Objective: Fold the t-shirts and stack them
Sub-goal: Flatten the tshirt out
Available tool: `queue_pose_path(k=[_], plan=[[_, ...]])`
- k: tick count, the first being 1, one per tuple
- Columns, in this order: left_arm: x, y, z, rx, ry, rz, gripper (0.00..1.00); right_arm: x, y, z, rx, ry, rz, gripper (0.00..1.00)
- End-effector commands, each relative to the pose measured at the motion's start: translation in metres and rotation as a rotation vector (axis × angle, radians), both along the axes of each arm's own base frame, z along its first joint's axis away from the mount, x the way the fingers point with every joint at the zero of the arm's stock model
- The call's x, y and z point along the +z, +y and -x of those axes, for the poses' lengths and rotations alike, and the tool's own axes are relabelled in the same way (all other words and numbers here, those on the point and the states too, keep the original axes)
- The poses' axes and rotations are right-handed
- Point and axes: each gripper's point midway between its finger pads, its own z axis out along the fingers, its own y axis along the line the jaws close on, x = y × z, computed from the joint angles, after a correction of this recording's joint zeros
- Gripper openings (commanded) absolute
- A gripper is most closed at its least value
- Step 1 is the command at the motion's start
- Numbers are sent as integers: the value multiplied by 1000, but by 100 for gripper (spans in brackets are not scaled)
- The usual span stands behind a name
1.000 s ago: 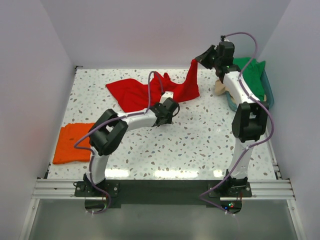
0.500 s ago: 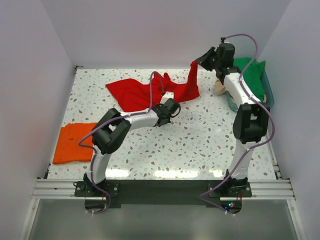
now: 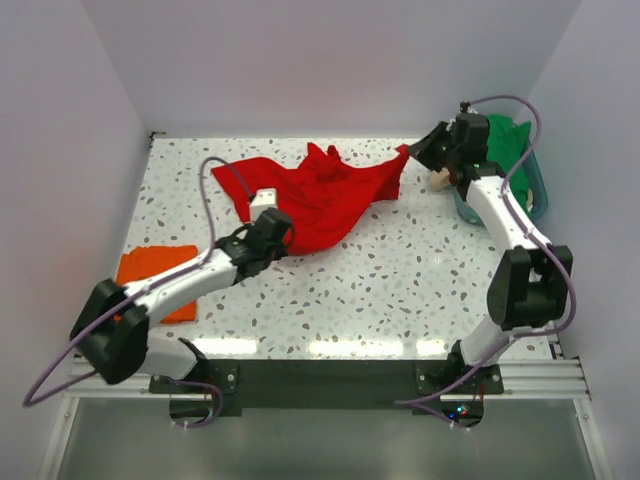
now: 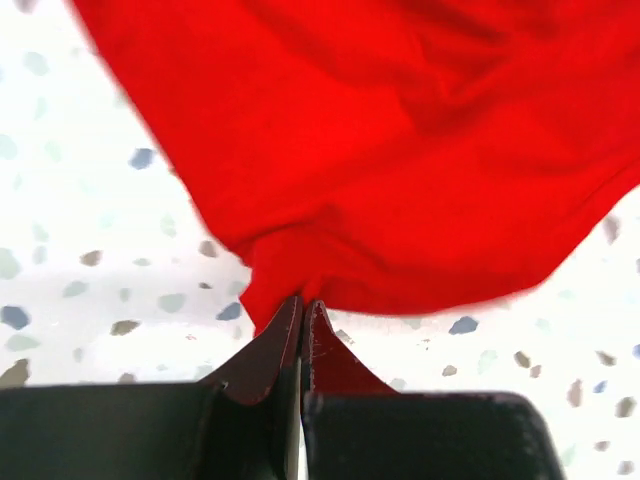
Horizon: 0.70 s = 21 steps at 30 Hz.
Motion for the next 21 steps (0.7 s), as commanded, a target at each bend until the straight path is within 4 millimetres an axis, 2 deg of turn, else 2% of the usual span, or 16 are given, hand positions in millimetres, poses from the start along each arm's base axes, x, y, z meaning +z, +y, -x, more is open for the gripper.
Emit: queue_pose_path(k=[1,2,3,4,5,7,9,10,11,13,14,15,16,18,19,21], plan=[[14,38,15,125,-16,120,0,-5,-11,52,-33,46,12,0],[30,53,15,168,-58,159,0,-13,-12,65,-32,60,11,0],[28,64,21,193,-58,159,0,-21,-13,77,-35,80,8,0],[31,74,26,227,-64,163,0,-35,-14,105,-31,102,3,0],[46,84,28,252,-108,195,0,-43,-12,119,-20,111,-8,0],[54,98,36,296,-130,202,0,-67,-9,162,-9,138,-43,0],[72,109,43,322,-178,227,0,-82,-7,192,1,155,-72,0],[78,111,45,325,-193,231,0,-111,-7,216,3,220,-77,0],[89,116,47,337,-228,246,0,-100,-8,231,4,166,-87,0],[103,121,50,338,-259,247,0,-125,-8,263,4,224,-97,0],[108,124,52,343,-274,255,0,-117,-8,274,7,174,-109,0],[111,125,54,345,-278,258,0,-123,-8,288,1,200,-121,4],[109,126,57,347,-270,259,0,-134,-7,298,5,216,-133,16],[105,126,62,349,-264,281,0,-131,-9,313,-2,190,-143,30],[103,122,64,342,-256,308,0,-130,-11,316,-14,182,-134,44],[101,121,67,342,-259,333,0,-125,-14,319,-20,167,-116,52]])
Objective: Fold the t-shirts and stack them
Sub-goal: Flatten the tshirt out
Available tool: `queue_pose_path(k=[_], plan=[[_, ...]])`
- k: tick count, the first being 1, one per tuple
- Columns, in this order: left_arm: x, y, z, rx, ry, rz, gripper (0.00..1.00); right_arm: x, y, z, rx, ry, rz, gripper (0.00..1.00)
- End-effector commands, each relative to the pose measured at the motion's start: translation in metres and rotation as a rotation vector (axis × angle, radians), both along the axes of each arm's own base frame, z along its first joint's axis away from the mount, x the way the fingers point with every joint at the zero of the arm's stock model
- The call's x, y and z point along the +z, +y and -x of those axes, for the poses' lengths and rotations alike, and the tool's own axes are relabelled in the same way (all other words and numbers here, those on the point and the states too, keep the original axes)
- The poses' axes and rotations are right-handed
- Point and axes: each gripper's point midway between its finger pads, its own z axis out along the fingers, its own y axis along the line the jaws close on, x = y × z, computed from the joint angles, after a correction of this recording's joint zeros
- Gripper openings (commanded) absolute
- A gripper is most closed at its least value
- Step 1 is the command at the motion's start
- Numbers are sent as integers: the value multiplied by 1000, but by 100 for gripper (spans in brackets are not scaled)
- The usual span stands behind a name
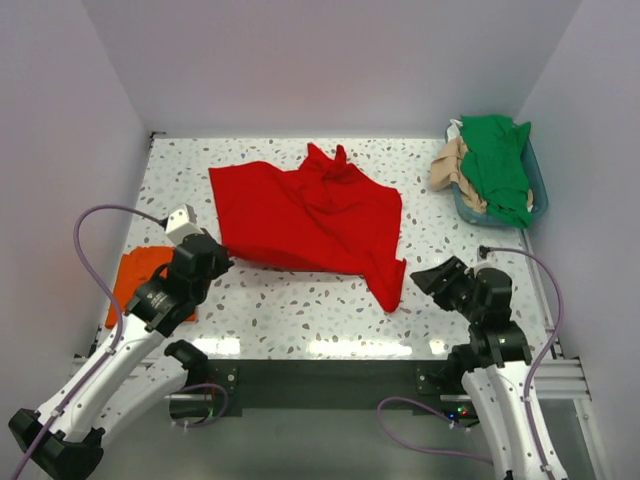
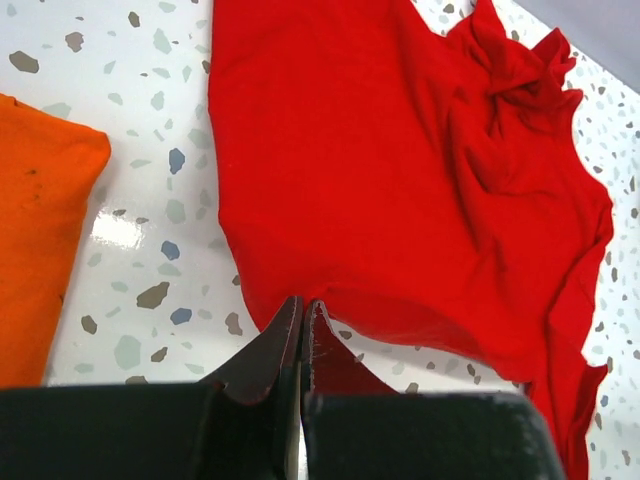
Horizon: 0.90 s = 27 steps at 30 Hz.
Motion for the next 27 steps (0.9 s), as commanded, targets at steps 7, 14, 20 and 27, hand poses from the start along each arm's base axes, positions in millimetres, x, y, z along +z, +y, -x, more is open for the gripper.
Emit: queue_pose_path(k=[7,14,20,27], plan=[[6,2,1,40,-22,57,0,-24,-8,-12,36,137,119,59],[10,9,1,72,-41,51,0,-34,-17,-54,27,184,250,59],[13,9,-1,73,-41,36,0,-54,-20,-72,21,237,310,58],[14,9,-2,73,-46,36,0,-75,-21,-87,-3,282,386,58]])
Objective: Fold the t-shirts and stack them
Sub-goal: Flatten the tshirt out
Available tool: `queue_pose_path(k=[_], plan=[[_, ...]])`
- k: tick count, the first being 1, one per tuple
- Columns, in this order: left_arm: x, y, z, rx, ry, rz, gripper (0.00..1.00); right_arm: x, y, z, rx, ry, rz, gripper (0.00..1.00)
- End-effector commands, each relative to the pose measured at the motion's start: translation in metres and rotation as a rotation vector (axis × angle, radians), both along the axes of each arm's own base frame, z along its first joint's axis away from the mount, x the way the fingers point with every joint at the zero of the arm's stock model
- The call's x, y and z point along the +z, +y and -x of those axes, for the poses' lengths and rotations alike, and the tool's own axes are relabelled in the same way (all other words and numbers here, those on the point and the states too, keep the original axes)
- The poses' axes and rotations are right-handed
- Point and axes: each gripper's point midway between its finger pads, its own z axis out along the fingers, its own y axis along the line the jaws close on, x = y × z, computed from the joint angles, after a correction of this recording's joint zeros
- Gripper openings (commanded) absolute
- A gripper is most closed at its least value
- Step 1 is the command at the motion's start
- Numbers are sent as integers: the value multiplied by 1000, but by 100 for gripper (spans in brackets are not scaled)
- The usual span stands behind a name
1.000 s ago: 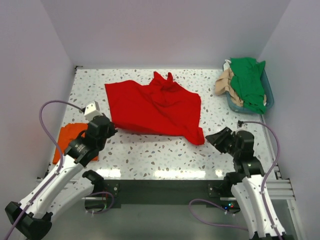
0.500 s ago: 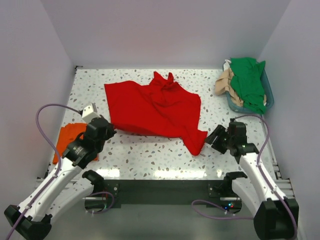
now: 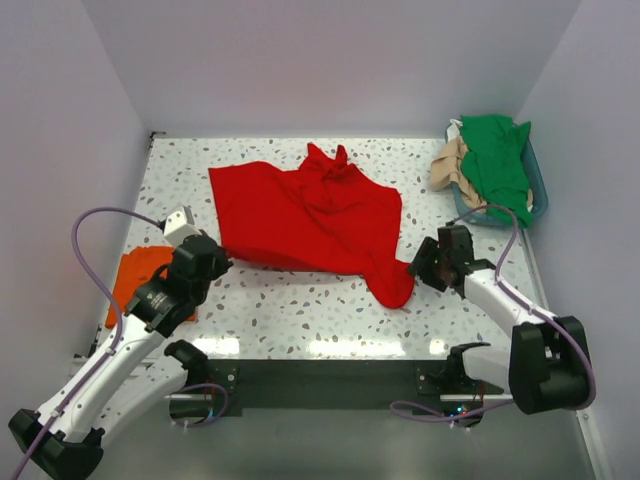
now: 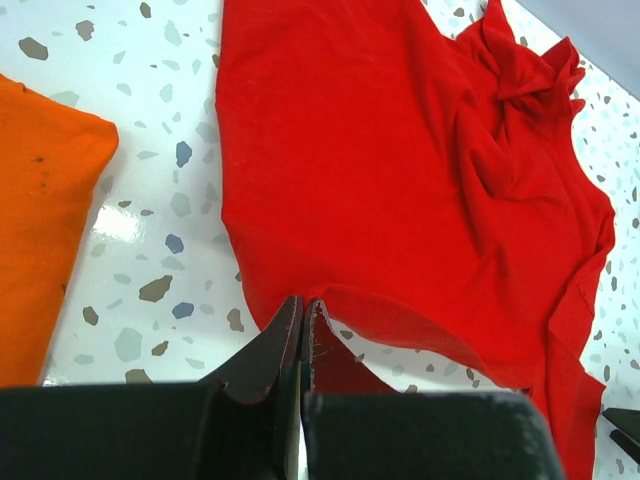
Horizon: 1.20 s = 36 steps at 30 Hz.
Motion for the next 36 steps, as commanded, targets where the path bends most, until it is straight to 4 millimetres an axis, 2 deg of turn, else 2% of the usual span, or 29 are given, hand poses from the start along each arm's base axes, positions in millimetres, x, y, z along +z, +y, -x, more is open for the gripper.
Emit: queue_pose_path(k=[1,3,4,8,11,12,14,15,20,21,23,24,26,27,28,29,32,35,36], plan=[[17,5,-6,35,-47,8,0,16,-3,-34,-12,-92,74,58],[18,4,-6,31,-51,9,0,16,5,-37,10,-86,112,57],[18,4,-6,33,-52,9,0,9,5,-36,13,-63,138,57],[22,4,-7,32,-61,14,0,-6,9,-31,22,-17,176,47],[25,2,-9,28,-69,18,0,-17,8,-28,15,10,186,32],[26,3,-9,28,-73,17,0,-19,6,-25,11,23,190,20],[30,3,-9,27,-83,14,0,-13,6,-24,5,6,182,9],[31,4,-10,31,-84,9,0,-12,5,-18,1,18,180,0],[36,8,-11,45,-98,-7,0,18,9,2,0,-48,103,0],[36,9,-12,47,-99,-10,0,30,5,12,-5,-78,96,0],[35,10,-11,50,-97,-15,0,42,2,23,-9,-106,80,0],[34,9,-12,47,-97,-17,0,50,0,35,-13,-130,66,0],[32,10,-12,50,-95,-20,0,58,3,48,-16,-149,12,0],[31,10,-12,51,-94,-19,0,53,4,60,-11,-126,-3,0],[31,9,-12,50,-94,-18,0,65,8,63,-4,-181,-49,0],[29,9,-13,49,-92,-19,0,64,7,71,-16,-171,-63,0],[28,9,-13,51,-89,-21,0,82,6,77,-25,-237,-94,2],[28,11,-12,59,-88,-25,0,108,1,74,-36,-298,-81,8],[28,12,-12,61,-88,-29,0,111,-1,72,-36,-307,-71,11]])
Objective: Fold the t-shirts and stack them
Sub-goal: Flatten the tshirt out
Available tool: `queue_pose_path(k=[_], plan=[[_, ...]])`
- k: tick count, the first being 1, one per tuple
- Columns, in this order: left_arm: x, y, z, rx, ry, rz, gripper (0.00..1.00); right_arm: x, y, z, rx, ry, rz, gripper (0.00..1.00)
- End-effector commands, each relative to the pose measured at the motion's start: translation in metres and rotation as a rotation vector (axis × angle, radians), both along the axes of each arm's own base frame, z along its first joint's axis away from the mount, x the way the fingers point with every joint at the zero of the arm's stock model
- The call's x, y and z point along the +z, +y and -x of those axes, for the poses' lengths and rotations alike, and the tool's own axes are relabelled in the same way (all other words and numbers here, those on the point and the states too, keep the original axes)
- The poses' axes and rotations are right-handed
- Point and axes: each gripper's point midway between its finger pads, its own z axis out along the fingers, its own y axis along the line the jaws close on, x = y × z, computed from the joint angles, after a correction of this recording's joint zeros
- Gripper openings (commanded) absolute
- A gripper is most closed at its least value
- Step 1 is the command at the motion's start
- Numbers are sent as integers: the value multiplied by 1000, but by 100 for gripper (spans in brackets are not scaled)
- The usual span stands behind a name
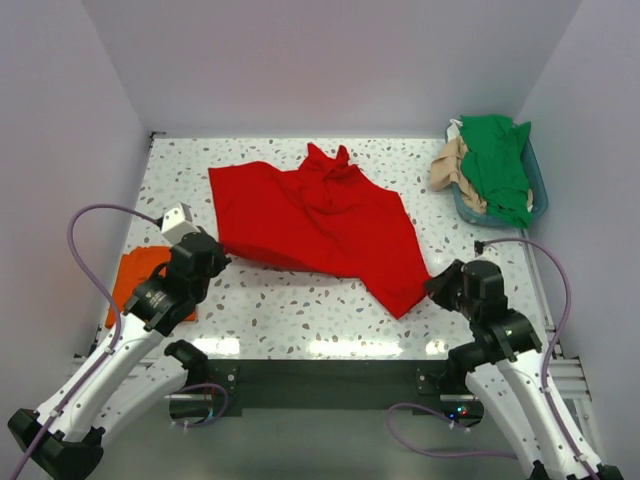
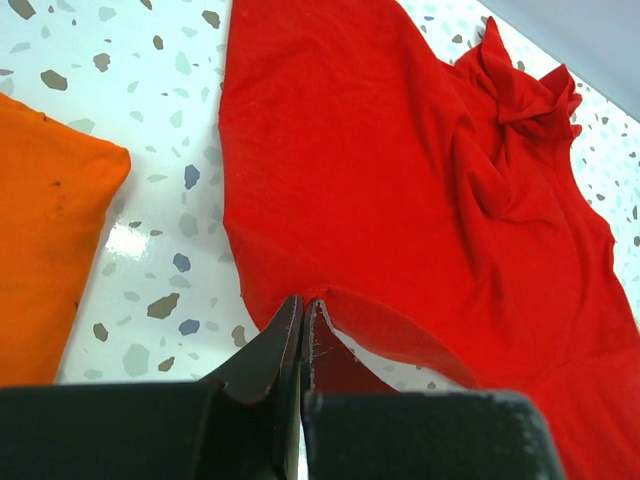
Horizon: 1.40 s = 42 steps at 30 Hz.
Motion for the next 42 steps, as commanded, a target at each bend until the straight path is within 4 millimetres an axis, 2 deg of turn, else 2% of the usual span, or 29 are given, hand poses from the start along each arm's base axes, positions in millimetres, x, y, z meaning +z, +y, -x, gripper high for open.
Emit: queue_pose_path(k=[1,4,8,10,11,12,13,14,15,16,18,19,21,22,23,28,32,42], plan=[[18,8,-7,45,-61,0,0,17,-5,-1,-14,-4,24,18],[18,8,-7,44,-61,-1,0,24,-8,-14,-25,-11,63,29],[20,10,-6,51,-58,-12,0,26,-12,-43,-50,-24,132,45],[21,11,-6,53,-60,-16,1,14,-17,-57,-77,15,188,49],[22,12,-6,55,-63,-14,1,18,-17,-69,-79,1,208,49],[23,11,-6,53,-64,-14,1,-1,-17,-78,-72,73,249,49],[23,11,-6,52,-65,-12,1,-5,-17,-85,-71,94,269,49],[22,11,-6,53,-61,-15,1,1,-13,-99,-65,81,274,48],[21,10,-6,50,-56,-17,1,-6,-11,-107,-59,102,287,48],[18,10,-6,47,-50,-18,1,-21,-10,-115,-55,149,308,48],[17,10,-6,46,-46,-20,1,-22,-6,-135,-56,137,315,48],[15,10,-6,45,-42,-22,1,-37,-7,-141,-58,179,337,48],[16,10,-5,46,-46,-19,1,-36,-7,-158,-68,178,344,48],[16,10,-5,44,-45,-18,1,-52,-13,-161,-79,225,378,48],[16,10,-5,43,-46,-19,1,-52,-13,-168,-83,222,379,48],[15,8,-5,35,-44,-17,1,-67,-19,-189,-103,233,359,47],[15,7,-6,33,-42,-15,1,-77,-12,-203,-85,257,344,47],[17,5,-10,39,-41,-13,0,-95,-6,-196,-63,310,324,47]])
